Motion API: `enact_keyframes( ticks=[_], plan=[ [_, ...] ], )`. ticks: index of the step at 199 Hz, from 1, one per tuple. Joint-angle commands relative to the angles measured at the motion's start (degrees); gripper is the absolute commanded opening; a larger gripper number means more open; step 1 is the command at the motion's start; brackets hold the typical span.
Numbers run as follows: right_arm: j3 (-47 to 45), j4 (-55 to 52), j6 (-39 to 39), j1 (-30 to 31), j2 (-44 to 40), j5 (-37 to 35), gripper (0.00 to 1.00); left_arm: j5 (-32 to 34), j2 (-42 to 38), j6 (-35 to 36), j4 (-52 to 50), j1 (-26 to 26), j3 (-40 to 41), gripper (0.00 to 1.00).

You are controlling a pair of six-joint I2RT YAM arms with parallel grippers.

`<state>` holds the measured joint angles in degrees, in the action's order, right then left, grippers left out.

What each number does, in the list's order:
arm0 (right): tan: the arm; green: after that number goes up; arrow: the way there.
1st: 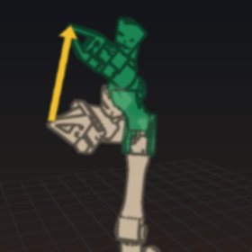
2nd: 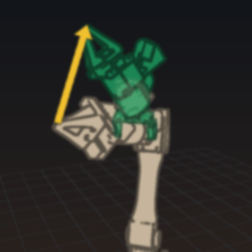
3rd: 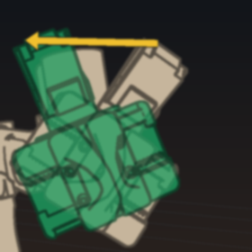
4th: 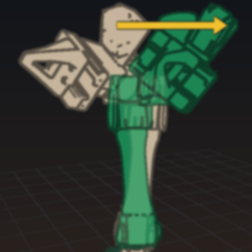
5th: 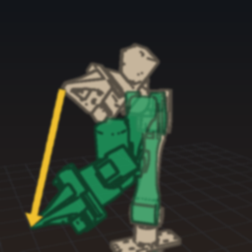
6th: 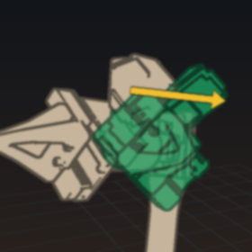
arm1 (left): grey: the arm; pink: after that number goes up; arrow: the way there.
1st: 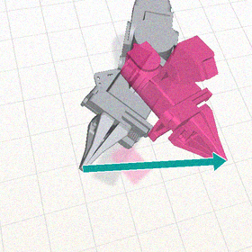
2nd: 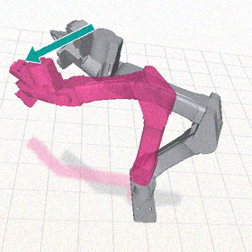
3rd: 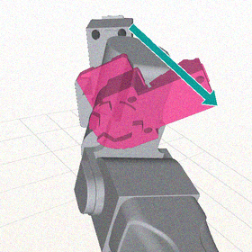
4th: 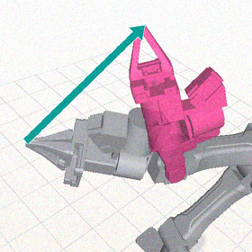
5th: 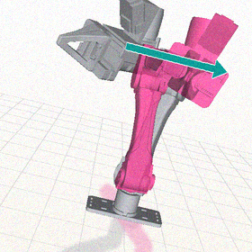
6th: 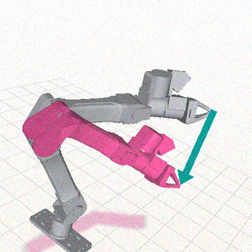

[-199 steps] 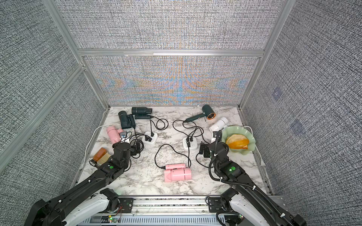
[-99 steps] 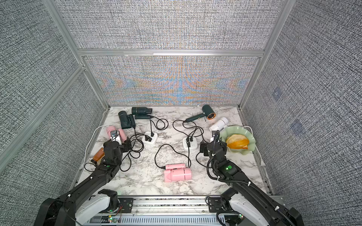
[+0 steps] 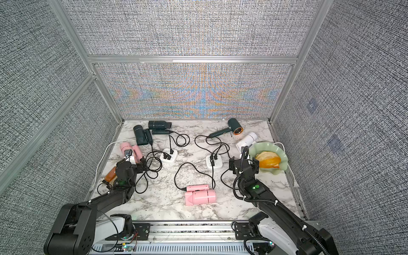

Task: Charge the blow dryers
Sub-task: Reset both arms

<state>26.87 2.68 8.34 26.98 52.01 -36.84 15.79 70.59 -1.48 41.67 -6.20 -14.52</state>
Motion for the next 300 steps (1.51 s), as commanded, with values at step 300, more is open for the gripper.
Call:
enact_keyframes(
  ticks=[300],
  plan=[
    [-9.4, 49.7, -10.1, -24.4, 28.2, 26.6, 0.99, -12.6, 11.7, 1.7, 16.6, 4.3, -0.3, 0.99]
  ],
)
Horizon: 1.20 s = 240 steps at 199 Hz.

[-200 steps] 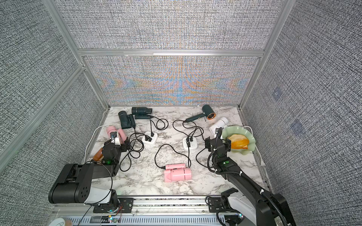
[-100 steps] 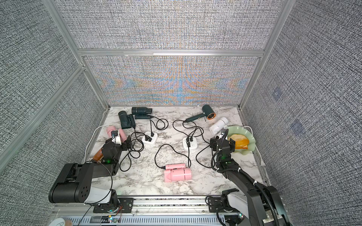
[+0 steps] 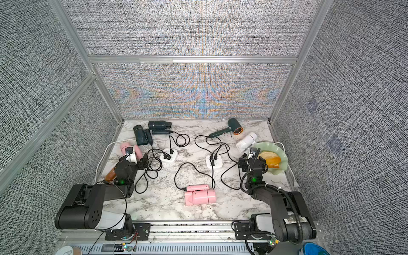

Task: Charge the blow dryers
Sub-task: Reset both arms

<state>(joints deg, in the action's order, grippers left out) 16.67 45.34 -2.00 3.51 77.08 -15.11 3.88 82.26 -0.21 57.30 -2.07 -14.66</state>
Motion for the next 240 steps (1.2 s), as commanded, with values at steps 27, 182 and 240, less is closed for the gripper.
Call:
enact_keyframes(
  ticks=[27, 182, 240],
  plan=[
    [0.5, 11.6, 0.6, -2.5, 8.5, 9.0, 0.99, -0.7, 0.0, 0.4, 1.0, 0.1, -0.2, 0.99],
    [2.9, 8.6, 1.8, -9.8, 10.0, 27.8, 0.99, -3.6, 0.2, 0.9, 0.8, 0.8, -0.4, 0.99],
    [3.6, 7.0, 3.1, -7.7, 9.7, 18.2, 0.99, -3.4, 0.1, 0.8, 0.8, 0.8, -0.3, 0.99]
  ],
)
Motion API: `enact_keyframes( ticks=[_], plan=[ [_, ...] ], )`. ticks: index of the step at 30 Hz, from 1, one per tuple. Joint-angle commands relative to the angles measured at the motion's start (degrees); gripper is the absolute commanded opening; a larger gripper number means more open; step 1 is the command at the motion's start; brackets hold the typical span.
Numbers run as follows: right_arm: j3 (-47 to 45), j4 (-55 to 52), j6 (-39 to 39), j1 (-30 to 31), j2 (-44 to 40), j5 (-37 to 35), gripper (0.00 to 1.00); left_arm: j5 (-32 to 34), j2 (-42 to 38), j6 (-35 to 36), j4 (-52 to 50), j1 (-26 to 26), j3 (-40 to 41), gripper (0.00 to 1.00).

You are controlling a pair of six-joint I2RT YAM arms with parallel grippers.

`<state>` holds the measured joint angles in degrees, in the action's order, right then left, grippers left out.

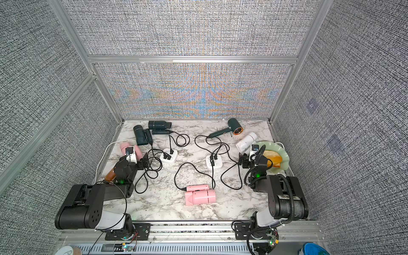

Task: Charge the blow dryers
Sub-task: Reset both arms

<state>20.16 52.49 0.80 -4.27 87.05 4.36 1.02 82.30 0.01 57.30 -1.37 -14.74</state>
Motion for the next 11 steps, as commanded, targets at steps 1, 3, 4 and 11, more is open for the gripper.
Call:
enact_keyframes(
  ticks=[1, 3, 4, 11],
  plan=[
    [0.1, -0.2, 0.3, 0.1, -0.2, -1.3, 0.99, -0.6, 0.0, 0.6, 0.7, 0.1, -0.2, 0.99],
    [0.1, -0.2, 0.4, 0.2, -0.2, -1.5, 0.99, -0.7, 0.0, 0.6, 0.7, 0.0, -0.2, 0.99],
    [0.1, -0.3, 0.3, 0.2, -0.1, -1.5, 0.99, -0.7, 0.0, 0.6, 0.7, 0.1, -0.3, 0.99],
    [0.0, -0.3, 0.1, 0.7, -0.3, -2.2, 0.99, -0.6, 0.0, 0.6, 0.7, 0.1, -0.2, 0.99]
  ],
)
